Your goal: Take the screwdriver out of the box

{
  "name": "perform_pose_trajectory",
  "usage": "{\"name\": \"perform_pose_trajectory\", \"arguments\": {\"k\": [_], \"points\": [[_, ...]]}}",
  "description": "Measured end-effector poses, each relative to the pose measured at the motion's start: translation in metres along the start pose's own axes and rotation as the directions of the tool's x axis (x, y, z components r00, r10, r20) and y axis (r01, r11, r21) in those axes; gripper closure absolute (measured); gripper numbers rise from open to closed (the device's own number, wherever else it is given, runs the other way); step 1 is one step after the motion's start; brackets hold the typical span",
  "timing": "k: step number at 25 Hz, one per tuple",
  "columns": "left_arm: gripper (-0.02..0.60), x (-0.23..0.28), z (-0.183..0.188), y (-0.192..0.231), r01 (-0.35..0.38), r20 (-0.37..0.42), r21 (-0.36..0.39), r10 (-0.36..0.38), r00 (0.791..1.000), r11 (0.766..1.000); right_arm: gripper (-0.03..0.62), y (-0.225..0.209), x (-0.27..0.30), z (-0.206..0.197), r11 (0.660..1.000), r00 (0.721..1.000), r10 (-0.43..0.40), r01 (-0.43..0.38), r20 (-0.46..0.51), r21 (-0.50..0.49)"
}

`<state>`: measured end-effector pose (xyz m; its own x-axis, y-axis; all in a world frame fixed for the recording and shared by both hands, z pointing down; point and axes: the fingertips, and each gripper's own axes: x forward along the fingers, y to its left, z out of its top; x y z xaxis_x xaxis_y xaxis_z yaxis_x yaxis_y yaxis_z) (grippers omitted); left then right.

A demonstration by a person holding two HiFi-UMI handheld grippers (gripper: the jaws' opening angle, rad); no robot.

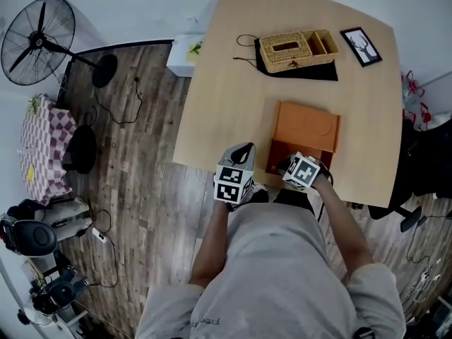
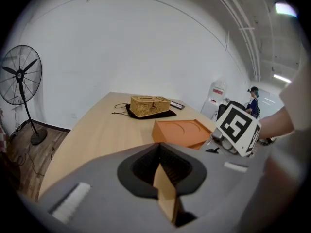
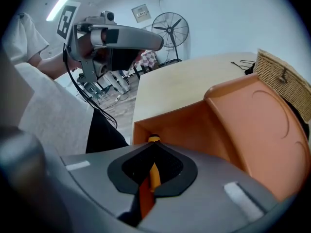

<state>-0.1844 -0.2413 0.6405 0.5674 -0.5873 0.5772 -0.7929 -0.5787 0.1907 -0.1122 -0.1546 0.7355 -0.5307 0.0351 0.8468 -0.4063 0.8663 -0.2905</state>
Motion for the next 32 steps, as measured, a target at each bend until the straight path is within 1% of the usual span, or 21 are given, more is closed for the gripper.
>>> {"name": "perform_pose_trajectory", "arguments": {"k": [3, 7, 9, 12, 14, 18, 25, 26, 28, 30, 32], "points": [[0.526, -0.002, 0.0, 0.007, 0.021, 0.005, 0.006, -0.021, 1.0, 1.0, 0.595, 0.001, 0.004, 0.002, 1.0, 1.0, 0.006, -0.006, -0.025, -0.005], [0.526, -0.001, 0.002, 0.013, 0.045, 0.015, 0.001, -0.045, 0.999, 0.999, 0.581, 0.004, 0.008, 0.002, 0.995, 0.995, 0.086, -0.083, -0.046, 0.058], [0.526, 0.002, 0.002, 0.012, 0.055, 0.015, -0.006, -0.055, 0.998, 0.998, 0.572, 0.004, 0.007, 0.001, 0.991, 0.992, 0.113, -0.108, -0.05, 0.084], [0.526, 0.006, 0.001, 0.007, 0.078, 0.013, -0.005, -0.078, 0.997, 0.997, 0.564, 0.003, 0.005, -0.001, 0.99, 0.991, 0.116, -0.11, -0.066, 0.093], [0.526, 0.005, 0.0, 0.006, 0.088, 0.013, -0.005, -0.088, 0.996, 0.996, 0.547, 0.003, 0.005, 0.0, 0.991, 0.991, 0.108, -0.101, -0.082, 0.084], [0.527, 0.006, -0.005, 0.004, 0.103, 0.008, -0.013, -0.103, 0.995, 0.995, 0.537, 0.001, 0.009, -0.003, 0.993, 0.988, 0.101, -0.094, -0.116, 0.066], [0.526, 0.011, -0.001, 0.001, 0.122, 0.01, -0.004, -0.122, 0.993, 0.993, 0.513, -0.002, 0.014, -0.004, 0.985, 0.977, 0.156, -0.142, -0.147, 0.1], [0.526, 0.012, 0.0, 0.002, 0.12, 0.012, -0.006, -0.12, 0.993, 0.993, 0.506, -0.002, 0.014, -0.004, 0.985, 0.975, 0.157, -0.144, -0.156, 0.092], [0.526, 0.013, 0.002, 0.004, 0.117, 0.013, -0.008, -0.117, 0.993, 0.993, 0.473, -0.006, 0.013, -0.004, 0.991, 0.976, 0.131, -0.124, -0.174, 0.05], [0.527, 0.013, 0.002, 0.006, 0.114, 0.015, -0.011, -0.114, 0.993, 0.993, 0.471, -0.012, 0.01, -0.002, 0.996, 0.981, 0.085, -0.084, -0.174, 0.017], [0.526, 0.013, 0.001, 0.008, 0.112, 0.014, -0.017, -0.111, 0.994, 0.994, 0.471, -0.016, 0.007, 0.0, 0.998, 0.984, 0.068, -0.065, -0.165, 0.021]]}}
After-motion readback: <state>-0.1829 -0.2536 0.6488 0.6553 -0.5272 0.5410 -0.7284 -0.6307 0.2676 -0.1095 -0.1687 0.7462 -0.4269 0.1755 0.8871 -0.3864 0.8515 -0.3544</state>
